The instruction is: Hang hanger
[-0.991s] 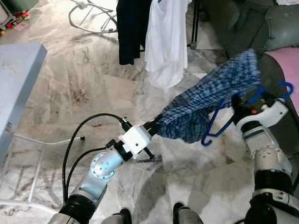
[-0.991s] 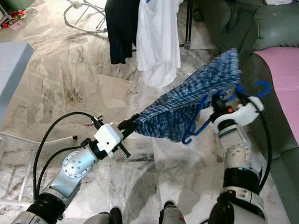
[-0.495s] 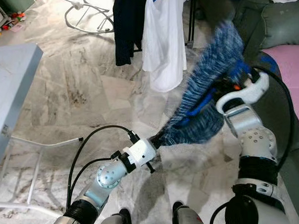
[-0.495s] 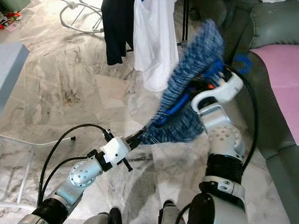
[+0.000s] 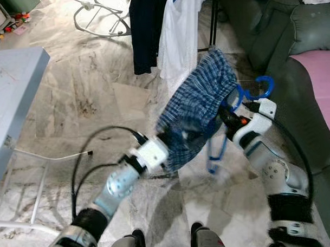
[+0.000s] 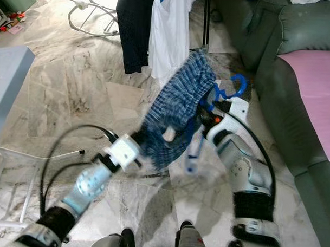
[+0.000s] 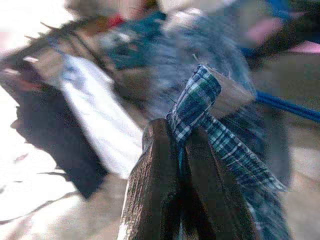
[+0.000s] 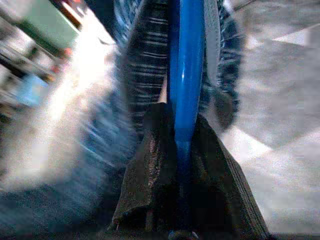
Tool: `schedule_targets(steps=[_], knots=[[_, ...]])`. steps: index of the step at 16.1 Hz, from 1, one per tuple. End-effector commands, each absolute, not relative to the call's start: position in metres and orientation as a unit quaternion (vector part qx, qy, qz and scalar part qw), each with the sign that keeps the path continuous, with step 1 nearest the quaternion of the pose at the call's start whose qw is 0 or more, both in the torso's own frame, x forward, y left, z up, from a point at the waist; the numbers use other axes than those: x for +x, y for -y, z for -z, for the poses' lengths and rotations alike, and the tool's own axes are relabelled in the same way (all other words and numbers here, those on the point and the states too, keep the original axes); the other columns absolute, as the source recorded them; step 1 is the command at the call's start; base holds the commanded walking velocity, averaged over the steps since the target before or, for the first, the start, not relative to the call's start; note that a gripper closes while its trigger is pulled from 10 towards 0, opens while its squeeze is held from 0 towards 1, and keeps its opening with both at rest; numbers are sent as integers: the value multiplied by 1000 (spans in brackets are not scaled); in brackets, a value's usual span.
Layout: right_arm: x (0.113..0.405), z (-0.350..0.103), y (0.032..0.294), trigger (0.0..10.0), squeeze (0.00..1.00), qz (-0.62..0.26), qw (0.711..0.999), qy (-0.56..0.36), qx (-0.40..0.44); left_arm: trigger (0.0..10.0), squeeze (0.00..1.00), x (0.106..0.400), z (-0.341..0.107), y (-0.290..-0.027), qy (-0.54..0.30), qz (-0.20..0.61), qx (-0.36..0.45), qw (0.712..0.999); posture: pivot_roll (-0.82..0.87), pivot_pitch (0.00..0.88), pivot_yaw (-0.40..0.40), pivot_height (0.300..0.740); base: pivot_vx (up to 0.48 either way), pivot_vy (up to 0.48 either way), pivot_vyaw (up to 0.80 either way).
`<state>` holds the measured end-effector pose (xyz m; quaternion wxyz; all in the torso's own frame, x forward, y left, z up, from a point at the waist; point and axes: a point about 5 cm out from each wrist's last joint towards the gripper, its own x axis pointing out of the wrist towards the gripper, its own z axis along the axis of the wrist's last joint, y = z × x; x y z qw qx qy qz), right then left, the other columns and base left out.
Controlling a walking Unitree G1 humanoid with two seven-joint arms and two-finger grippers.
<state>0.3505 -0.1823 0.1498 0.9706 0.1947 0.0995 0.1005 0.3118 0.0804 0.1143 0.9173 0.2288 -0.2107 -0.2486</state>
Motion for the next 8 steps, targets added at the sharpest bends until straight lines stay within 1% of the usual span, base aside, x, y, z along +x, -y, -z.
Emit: schedule_targets(steps=[1, 2, 4, 6, 8], knots=[[347, -137, 181, 10000, 0, -101, 970, -120, 185, 10000, 0, 314, -123, -85, 229, 231, 232, 916, -253, 243, 89, 740, 0, 0, 0], [347, -133, 185, 10000, 0, -89, 970, -125, 186, 10000, 0, 315, -133, -81, 255, 232, 227, 911, -254, 244, 91, 740, 0, 0, 0], [351, -134, 194, 10000, 0, -52, 974, -111, 192, 10000, 0, 311, -142, -70, 278, 265, 208, 900, -254, 244, 93, 740, 0, 0, 0], [359, -149, 213, 10000, 0, 9, 968, -57, 242, 10000, 0, 298, -126, -59, 246, 334, 193, 890, -254, 244, 93, 740, 0, 0, 0], [365, -157, 220, 10000, 0, 21, 965, -34, 260, 10000, 0, 286, -107, -58, 212, 368, 189, 885, -257, 246, 93, 740, 0, 0, 0]])
